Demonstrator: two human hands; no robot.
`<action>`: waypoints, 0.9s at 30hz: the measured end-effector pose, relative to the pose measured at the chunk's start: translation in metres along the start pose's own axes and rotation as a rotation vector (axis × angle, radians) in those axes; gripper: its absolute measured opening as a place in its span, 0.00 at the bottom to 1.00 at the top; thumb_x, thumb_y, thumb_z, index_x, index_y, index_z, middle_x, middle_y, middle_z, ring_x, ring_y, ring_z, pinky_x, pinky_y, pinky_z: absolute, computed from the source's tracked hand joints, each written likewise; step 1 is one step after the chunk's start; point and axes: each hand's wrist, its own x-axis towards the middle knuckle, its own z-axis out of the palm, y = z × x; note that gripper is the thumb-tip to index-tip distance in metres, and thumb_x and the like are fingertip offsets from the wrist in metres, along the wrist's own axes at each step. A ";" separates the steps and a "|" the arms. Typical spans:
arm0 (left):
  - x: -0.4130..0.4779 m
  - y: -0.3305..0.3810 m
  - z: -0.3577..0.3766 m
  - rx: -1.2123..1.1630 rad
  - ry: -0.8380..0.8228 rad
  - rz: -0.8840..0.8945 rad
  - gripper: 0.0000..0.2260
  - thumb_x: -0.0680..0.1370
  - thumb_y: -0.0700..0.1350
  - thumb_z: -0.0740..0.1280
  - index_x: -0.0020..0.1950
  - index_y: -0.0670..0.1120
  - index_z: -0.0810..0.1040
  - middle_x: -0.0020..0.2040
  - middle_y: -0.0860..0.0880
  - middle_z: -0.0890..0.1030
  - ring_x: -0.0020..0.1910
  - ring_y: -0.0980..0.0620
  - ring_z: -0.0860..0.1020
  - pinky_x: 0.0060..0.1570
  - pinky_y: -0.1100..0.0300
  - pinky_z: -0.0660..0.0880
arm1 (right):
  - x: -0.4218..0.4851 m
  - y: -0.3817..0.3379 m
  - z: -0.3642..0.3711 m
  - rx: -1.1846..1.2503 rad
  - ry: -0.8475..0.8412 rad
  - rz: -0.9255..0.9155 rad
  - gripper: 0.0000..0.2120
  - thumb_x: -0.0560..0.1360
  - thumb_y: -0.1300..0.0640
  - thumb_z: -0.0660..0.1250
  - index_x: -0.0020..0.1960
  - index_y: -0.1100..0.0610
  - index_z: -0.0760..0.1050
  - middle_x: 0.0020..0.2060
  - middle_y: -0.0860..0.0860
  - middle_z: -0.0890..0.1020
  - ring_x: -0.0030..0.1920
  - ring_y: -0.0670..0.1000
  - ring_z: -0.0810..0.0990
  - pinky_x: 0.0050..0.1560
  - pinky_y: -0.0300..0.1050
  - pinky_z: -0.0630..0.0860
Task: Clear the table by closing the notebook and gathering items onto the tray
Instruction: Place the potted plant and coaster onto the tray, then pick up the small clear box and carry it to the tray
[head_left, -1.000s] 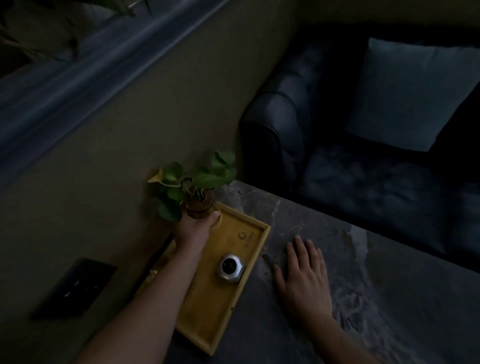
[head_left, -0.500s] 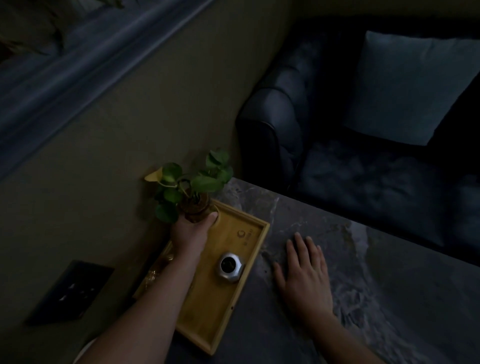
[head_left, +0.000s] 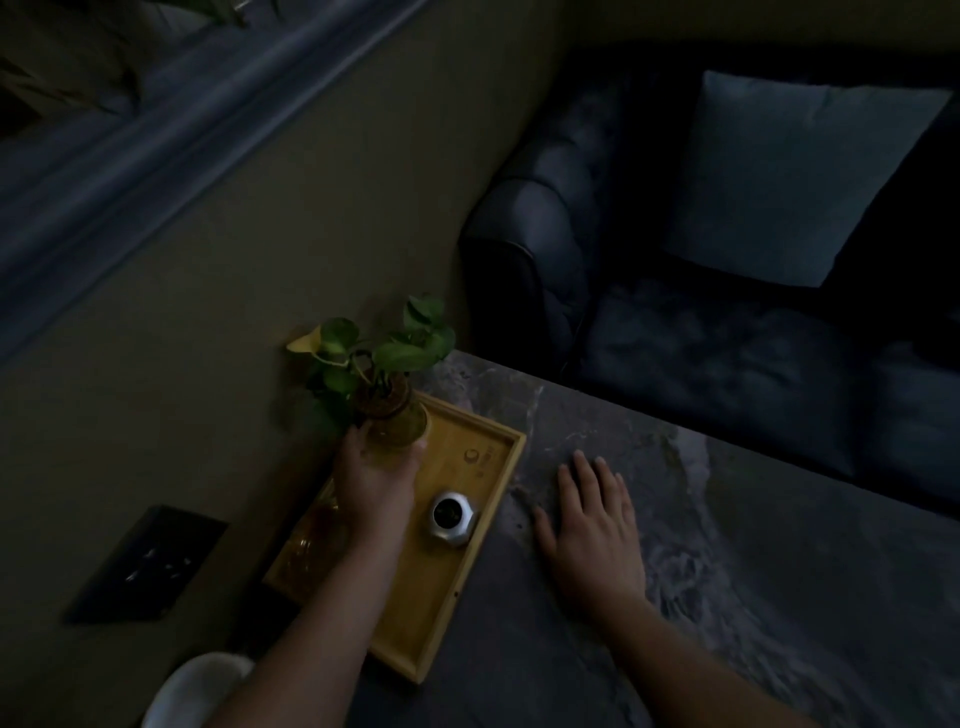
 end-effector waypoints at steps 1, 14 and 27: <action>-0.019 -0.003 -0.004 0.016 -0.010 0.013 0.37 0.70 0.47 0.76 0.75 0.51 0.63 0.73 0.46 0.70 0.70 0.48 0.70 0.67 0.46 0.70 | 0.000 0.000 -0.001 0.007 -0.001 0.000 0.34 0.80 0.33 0.43 0.78 0.52 0.56 0.80 0.51 0.54 0.80 0.53 0.45 0.77 0.51 0.39; -0.203 -0.036 -0.009 0.515 -0.517 0.550 0.29 0.74 0.49 0.73 0.72 0.47 0.68 0.72 0.43 0.69 0.70 0.45 0.70 0.65 0.53 0.69 | -0.081 0.053 -0.051 0.356 0.028 0.088 0.17 0.77 0.53 0.66 0.65 0.58 0.75 0.64 0.57 0.76 0.65 0.60 0.70 0.67 0.51 0.66; -0.237 -0.076 0.082 1.004 -0.612 0.850 0.30 0.73 0.64 0.53 0.72 0.52 0.68 0.74 0.37 0.66 0.74 0.34 0.61 0.67 0.29 0.56 | -0.299 0.216 -0.103 0.455 0.445 0.733 0.10 0.72 0.63 0.74 0.52 0.57 0.78 0.42 0.52 0.80 0.42 0.54 0.80 0.42 0.49 0.76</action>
